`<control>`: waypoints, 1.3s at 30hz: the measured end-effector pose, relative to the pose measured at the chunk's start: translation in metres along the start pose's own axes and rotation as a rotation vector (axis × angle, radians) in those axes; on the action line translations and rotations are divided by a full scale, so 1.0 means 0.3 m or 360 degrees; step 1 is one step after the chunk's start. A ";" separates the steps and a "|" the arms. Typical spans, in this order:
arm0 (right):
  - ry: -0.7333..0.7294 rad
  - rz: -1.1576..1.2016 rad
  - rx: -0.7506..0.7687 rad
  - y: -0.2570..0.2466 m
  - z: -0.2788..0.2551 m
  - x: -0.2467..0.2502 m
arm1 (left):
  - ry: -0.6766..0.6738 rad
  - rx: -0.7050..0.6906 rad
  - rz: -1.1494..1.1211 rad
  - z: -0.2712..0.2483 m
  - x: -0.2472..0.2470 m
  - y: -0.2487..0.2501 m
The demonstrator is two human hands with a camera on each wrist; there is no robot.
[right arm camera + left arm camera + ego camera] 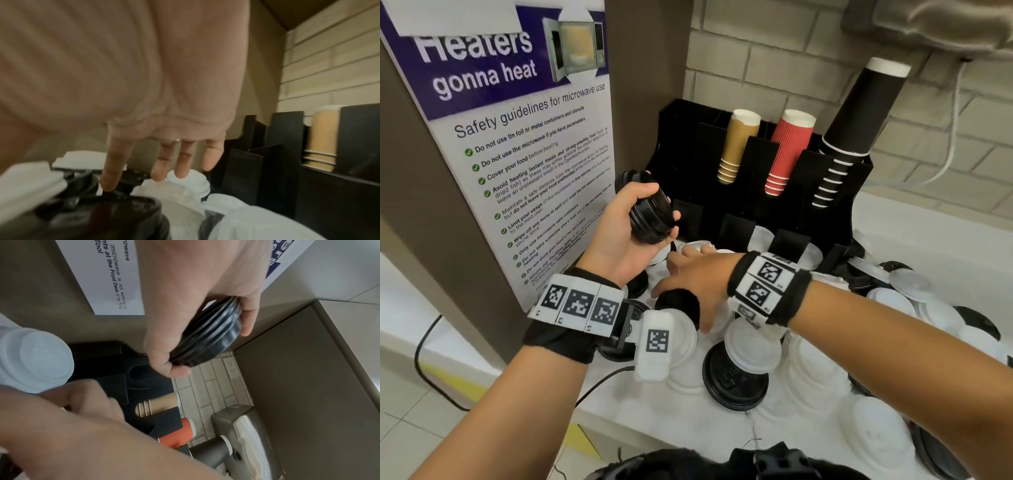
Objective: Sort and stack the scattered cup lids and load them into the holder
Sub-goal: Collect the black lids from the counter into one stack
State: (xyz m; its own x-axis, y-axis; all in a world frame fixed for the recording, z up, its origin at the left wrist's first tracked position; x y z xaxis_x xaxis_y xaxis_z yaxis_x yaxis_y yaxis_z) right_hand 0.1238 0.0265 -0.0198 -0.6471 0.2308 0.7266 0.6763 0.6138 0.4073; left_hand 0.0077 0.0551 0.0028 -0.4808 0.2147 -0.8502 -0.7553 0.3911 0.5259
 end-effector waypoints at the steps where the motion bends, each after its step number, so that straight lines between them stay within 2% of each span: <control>1: -0.0003 -0.0054 -0.0009 -0.011 0.013 0.002 | 0.0003 -0.0002 -0.0002 0.000 0.002 0.000; 8: 0.0011 -0.0221 -0.0051 0.029 0.019 0.006 | 0.0011 -0.0014 0.0029 -0.015 0.023 0.009; 11: -0.0030 -0.0084 -0.0108 0.068 0.003 -0.017 | 0.0022 -0.0015 0.0039 -0.019 0.023 0.010; 14: -0.0023 0.0243 -0.0165 0.123 -0.023 -0.036 | 0.0081 -0.0038 0.0048 -0.016 0.028 0.007; 18: 0.0203 0.0746 -0.0292 0.221 -0.083 -0.046 | 0.0068 -0.0075 0.0170 -0.013 0.037 -0.008; 21: 0.0565 0.1394 -0.0365 0.265 -0.135 -0.038 | 0.0019 -0.0059 0.0258 -0.010 0.037 -0.032; 24: 0.0892 0.1948 -0.0271 0.242 -0.165 -0.013 | -0.0042 0.0055 0.0367 -0.003 0.029 -0.062; 27: 0.1016 0.2050 -0.0188 0.197 -0.158 0.005 | -0.0058 0.0131 0.0326 0.002 0.018 -0.088; 31: 0.1134 0.2091 -0.0182 0.179 -0.151 0.014 | 0.0014 0.0102 0.0307 0.003 0.013 -0.096; 39: 0.1230 0.2100 -0.0112 0.153 -0.137 0.033 | -0.0008 0.0044 0.0401 0.014 0.014 -0.102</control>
State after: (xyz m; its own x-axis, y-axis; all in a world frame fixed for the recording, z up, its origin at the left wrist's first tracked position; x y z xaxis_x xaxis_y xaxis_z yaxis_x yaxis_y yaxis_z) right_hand 0.1628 0.0262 0.0289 0.7310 0.1152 0.6726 0.6335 0.2517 -0.7317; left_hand 0.0308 0.0479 -0.0170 -0.6499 0.3130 -0.6925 -0.5996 0.3487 0.7203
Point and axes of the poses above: each hand's wrist, its own z-axis towards the middle knuckle, its own x-axis out of the back of the hand, y = z × x, the point moved 2 cm from there along z, towards the middle knuckle, and after that the axes turned 15 degrees about -z, right-handed, at the moved point
